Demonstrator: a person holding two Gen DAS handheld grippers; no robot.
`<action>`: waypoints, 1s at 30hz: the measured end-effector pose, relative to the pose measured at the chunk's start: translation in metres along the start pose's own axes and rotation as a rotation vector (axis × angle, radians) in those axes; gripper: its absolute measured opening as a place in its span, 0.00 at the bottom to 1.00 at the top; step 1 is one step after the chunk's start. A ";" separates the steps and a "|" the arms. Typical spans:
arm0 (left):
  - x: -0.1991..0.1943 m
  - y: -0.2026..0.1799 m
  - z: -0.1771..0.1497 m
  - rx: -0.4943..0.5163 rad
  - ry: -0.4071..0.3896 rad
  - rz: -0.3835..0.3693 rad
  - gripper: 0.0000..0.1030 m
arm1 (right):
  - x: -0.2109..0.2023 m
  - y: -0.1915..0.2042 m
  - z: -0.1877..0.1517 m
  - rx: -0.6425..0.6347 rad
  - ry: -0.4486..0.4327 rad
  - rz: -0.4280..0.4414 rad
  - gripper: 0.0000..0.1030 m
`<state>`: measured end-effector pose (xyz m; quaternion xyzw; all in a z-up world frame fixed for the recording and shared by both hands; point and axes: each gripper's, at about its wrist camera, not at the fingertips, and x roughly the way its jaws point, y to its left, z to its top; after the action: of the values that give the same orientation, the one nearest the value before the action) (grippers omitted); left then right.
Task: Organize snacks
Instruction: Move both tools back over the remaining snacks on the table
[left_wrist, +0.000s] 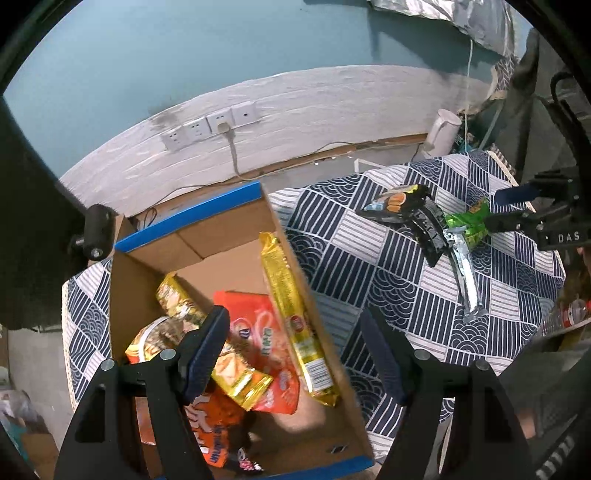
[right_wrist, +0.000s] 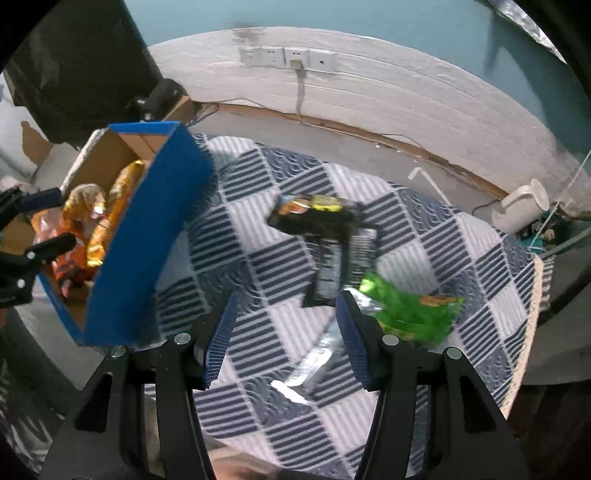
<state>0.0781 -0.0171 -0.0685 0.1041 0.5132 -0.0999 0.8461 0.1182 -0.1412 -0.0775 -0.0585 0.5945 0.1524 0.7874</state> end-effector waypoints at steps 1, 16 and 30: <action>0.001 -0.003 0.001 0.004 0.002 0.000 0.73 | 0.000 -0.006 -0.002 -0.004 0.004 -0.005 0.54; 0.038 -0.049 0.027 0.041 0.056 -0.030 0.73 | 0.029 -0.088 -0.015 -0.023 0.074 0.000 0.54; 0.098 -0.083 0.046 0.064 0.138 -0.031 0.73 | 0.082 -0.139 -0.001 0.028 0.100 -0.075 0.54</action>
<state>0.1387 -0.1157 -0.1407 0.1299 0.5684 -0.1222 0.8032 0.1807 -0.2587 -0.1680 -0.0773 0.6327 0.1111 0.7625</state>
